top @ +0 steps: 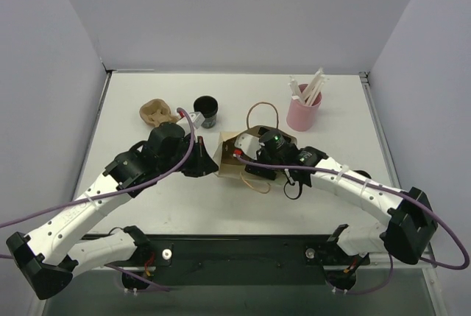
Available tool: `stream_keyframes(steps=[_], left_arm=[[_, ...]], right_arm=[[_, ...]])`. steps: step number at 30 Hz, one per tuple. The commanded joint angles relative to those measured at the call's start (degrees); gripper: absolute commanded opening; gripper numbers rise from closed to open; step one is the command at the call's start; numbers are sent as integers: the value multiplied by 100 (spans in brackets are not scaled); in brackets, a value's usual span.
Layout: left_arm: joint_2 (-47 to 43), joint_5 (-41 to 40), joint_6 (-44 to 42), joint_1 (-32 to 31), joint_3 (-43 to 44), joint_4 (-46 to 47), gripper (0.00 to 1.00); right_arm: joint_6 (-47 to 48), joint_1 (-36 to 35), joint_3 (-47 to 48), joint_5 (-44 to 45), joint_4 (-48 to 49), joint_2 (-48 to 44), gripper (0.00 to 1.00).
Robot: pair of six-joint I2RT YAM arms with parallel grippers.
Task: Pack the takeout coffee
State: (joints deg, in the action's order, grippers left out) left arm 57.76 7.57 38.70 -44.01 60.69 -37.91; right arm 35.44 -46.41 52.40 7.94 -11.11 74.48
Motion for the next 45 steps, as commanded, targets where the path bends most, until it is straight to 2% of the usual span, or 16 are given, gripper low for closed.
stream_keyframes(steps=[1, 5, 10, 19, 21, 24, 35, 38, 42, 45], left_arm=[[25, 34, -134, 42, 409, -199, 0], [-80, 34, -143, 50, 269, -59, 0], [-54, 25, -170, 42, 189, -32, 0], [78, -28, -266, 50, 303, -164, 0], [87, -63, -301, 50, 330, -225, 0], [104, -80, -328, 42, 365, -261, 0], [122, -89, -363, 42, 374, -340, 0], [139, -89, -363, 42, 391, -375, 0], [139, -98, -345, 50, 418, -393, 0], [183, -98, -328, 50, 488, -445, 0]], right_arm=[[-538, 115, 323, 6, -935, -320, 81], [-766, 89, 455, -47, -1314, -407, 80], [-1021, 80, 674, -170, -1761, -469, 70], [-1312, 18, 736, -109, -2087, -557, 63], [-1373, 27, 797, 5, -2123, -557, 64], [-1452, 27, 851, 163, -2167, -531, 72], [-1654, 18, 982, 418, -2184, -548, 79], [-1690, 18, 1035, 401, -2237, -557, 78], [-1725, 18, 1105, 208, -2403, -583, 68], [-1812, 18, 1141, 76, -2500, -601, 69]])
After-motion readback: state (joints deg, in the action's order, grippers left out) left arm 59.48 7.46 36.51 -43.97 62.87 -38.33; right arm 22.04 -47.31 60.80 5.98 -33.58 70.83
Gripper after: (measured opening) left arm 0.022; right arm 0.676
